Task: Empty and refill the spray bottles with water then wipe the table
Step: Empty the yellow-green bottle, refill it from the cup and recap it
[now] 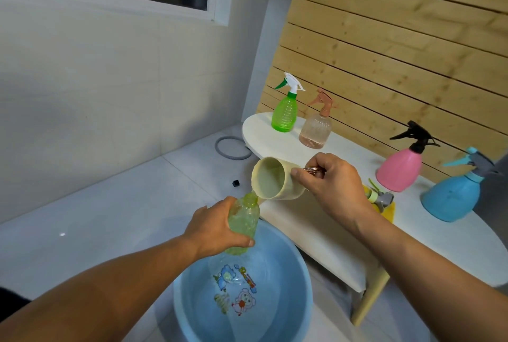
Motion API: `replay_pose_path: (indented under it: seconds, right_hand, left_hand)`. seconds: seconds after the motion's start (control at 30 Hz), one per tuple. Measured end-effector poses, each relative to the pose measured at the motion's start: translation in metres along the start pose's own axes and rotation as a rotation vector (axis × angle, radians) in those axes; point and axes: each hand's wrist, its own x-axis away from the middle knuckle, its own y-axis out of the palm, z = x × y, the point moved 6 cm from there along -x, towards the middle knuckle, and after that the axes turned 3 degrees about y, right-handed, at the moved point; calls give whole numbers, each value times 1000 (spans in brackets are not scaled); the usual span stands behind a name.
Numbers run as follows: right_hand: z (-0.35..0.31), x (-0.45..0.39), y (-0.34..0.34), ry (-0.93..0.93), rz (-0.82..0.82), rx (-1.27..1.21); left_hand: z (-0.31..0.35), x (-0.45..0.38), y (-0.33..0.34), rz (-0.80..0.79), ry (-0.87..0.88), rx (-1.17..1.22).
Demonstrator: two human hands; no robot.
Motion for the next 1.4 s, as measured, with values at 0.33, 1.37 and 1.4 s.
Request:
replay_pose_path:
  seconds: [0.33, 1.37, 1.4]
  right_hand:
    - [-7, -1, -4, -76, 13, 77]
    - [-24, 4, -6, -231, 58, 235]
    - [-24, 5, -6, -236, 60, 236]
  left_hand:
    - [-3, -3, 2, 9, 4, -17]
    - [3, -7, 4, 15, 11, -32]
    - [3, -8, 5, 12, 9, -30]
